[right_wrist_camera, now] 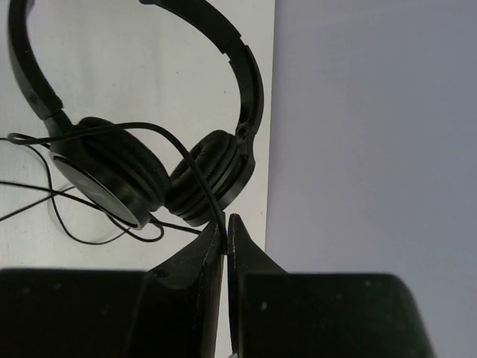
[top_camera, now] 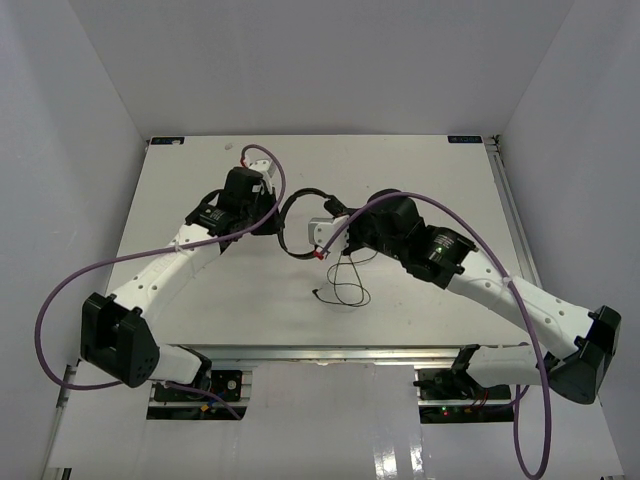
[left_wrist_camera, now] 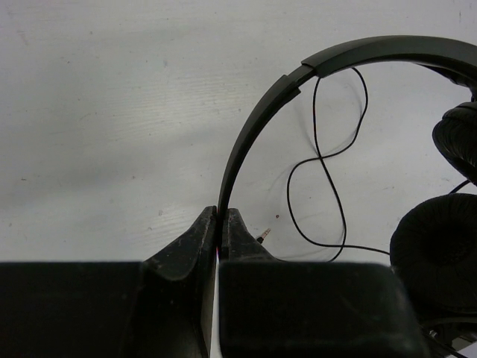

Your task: Wrap the headphones

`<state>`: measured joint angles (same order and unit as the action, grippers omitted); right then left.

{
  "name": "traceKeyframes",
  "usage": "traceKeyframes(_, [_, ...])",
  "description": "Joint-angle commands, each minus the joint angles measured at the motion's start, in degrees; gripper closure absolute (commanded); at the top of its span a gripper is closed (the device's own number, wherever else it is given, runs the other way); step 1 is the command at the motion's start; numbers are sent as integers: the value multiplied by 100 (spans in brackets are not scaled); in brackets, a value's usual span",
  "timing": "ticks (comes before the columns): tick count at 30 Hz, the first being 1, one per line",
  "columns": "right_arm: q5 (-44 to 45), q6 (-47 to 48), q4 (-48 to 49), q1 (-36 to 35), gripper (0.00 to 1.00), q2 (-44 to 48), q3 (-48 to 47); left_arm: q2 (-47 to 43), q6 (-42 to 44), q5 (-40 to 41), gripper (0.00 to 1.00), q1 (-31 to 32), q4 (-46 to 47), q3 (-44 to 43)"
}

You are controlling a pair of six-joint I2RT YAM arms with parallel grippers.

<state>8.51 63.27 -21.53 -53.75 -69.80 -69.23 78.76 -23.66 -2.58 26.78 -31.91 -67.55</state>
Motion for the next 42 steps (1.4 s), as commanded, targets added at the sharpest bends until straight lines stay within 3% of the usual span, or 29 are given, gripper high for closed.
traceKeyframes(1, [374,280,444,-13,92,-79,66,-307,209,-171,100,168,346,132])
traceKeyframes(7, [461,238,553,326,92,90,351,-786,360,131,100,229,283,540])
traceKeyframes(15, [-277,-68,10,707,92,117,-27,-1150,633,443,100,231,0,838])
traceKeyframes(21, [-1183,-395,-290,757,92,-139,-410,-1316,770,-96,100,231,9,1002])
traceKeyframes(28, [-1384,-738,-154,755,92,-561,-772,-1184,839,-521,100,306,58,1109])
traceKeyframes(34, [-907,-925,299,848,92,-770,-560,-1294,845,-820,100,384,145,1225])
traceKeyframes(42, [-1623,-1536,283,1448,92,-1075,-686,-1724,855,-1368,100,406,194,1477])
